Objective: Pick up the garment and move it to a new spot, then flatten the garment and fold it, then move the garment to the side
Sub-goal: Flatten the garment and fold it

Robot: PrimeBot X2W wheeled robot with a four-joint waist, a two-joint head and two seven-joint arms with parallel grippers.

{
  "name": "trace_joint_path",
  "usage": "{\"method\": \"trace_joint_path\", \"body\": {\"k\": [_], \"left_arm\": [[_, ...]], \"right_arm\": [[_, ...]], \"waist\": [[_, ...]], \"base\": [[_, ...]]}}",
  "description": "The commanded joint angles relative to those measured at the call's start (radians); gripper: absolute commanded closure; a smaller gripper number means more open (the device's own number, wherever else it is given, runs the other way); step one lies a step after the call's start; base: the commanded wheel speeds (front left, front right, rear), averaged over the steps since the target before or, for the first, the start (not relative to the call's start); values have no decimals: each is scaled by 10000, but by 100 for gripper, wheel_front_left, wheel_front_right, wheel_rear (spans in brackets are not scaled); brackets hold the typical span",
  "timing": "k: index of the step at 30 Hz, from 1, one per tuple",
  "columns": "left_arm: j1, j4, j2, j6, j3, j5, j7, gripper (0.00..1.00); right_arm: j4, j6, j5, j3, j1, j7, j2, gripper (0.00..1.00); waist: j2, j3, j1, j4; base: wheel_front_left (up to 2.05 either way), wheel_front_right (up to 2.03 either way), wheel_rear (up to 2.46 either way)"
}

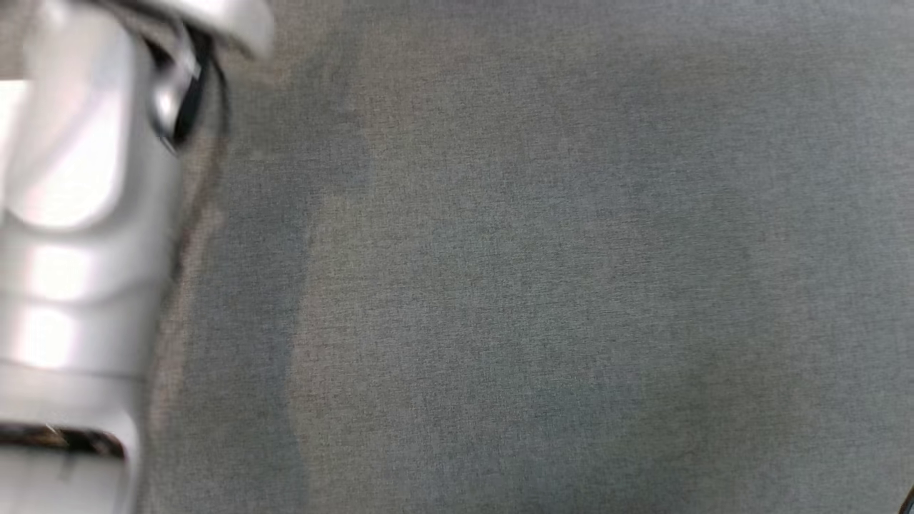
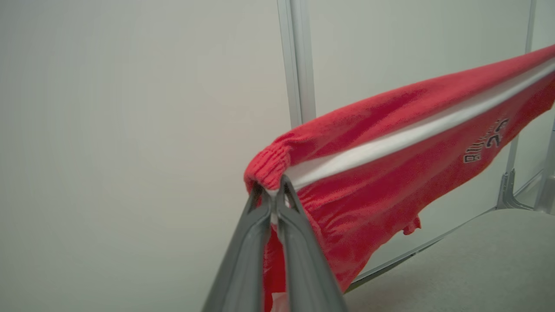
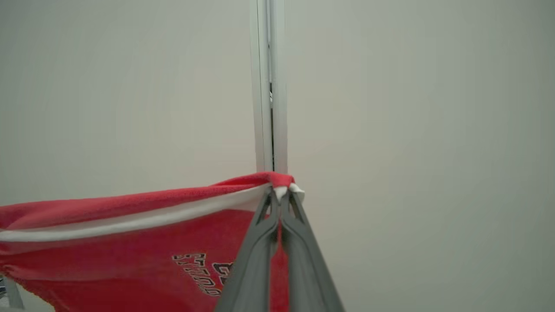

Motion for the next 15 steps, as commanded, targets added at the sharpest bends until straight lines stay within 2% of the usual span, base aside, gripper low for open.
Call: {"method": "trace_joint_path", "body": {"k": [1,8,15], "left_arm": [[458,117,-43,8,123,-177,2,100],[3621,1157,-551,-77,366,-809,0,100],[5980,1314,-702,-93,600,-1064,1,100]], "right_arm": [[42,-5,63,32,460,3,-39,100],[-13,-8,697,267,3877,1,248,100],[-5,-16,842,443,6240,0,397,100]], "waist": [[0,-110,0,-30],[0,-634,0,-314],[0,-1558,0,-536]], "base": [[0,0,0],[0,0,0],[0,0,0]]}}
